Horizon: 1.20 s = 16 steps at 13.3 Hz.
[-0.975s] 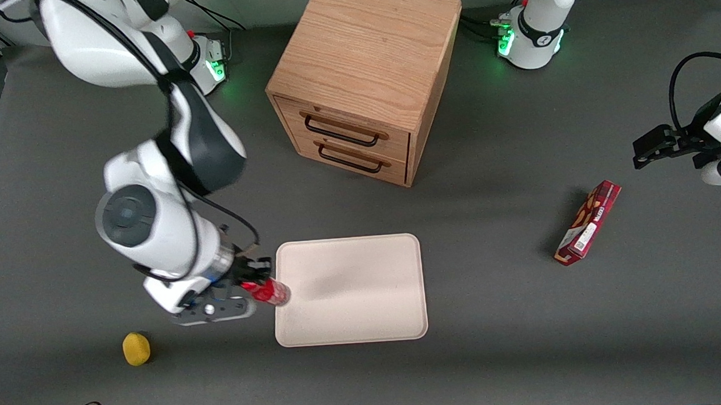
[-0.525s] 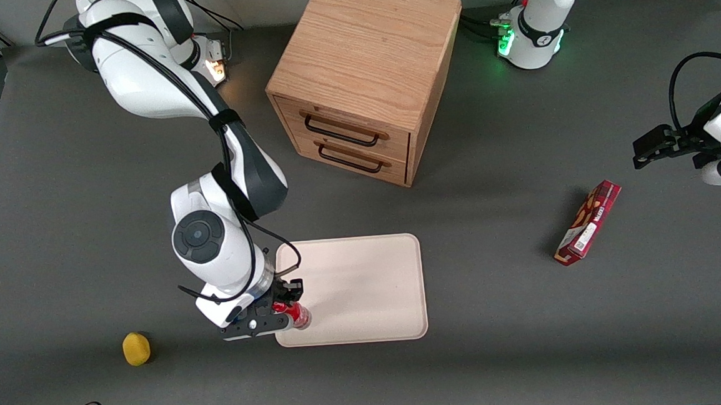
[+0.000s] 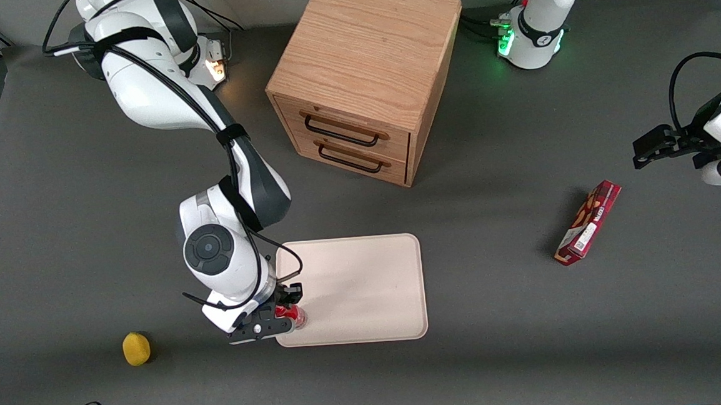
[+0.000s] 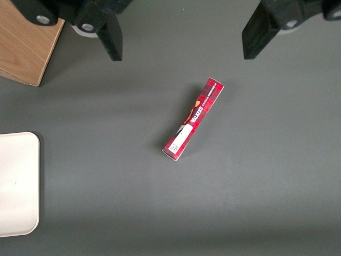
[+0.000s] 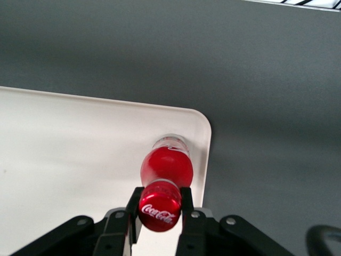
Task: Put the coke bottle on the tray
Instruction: 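Open the right gripper and raise it away from the tray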
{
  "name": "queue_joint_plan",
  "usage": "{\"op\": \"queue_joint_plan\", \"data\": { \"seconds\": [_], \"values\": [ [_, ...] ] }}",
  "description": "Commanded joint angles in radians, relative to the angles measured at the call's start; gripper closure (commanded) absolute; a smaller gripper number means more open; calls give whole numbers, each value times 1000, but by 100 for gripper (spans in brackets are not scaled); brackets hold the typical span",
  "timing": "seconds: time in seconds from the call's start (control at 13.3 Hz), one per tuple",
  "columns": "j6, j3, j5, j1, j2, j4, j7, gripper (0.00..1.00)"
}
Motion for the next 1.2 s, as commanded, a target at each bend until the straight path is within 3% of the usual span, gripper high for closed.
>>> {"op": "queue_joint_plan", "data": {
  "seconds": [0.0, 0.07, 0.3, 0.53, 0.97, 1.12],
  "values": [
    [-5, -9, -10, 1, 15, 33, -23, 38],
    [-5, -9, -10, 1, 15, 34, -23, 0],
    [-43, -9, -4, 1, -39, 33, -11, 0],
    [-227, -5, 0, -24, -172, -40, -6, 0],
    [-119, 3, 4, -143, -793, -774, -78, 0],
    [-97, 5, 6, -212, -963, -933, -133, 0]
  ]
}}
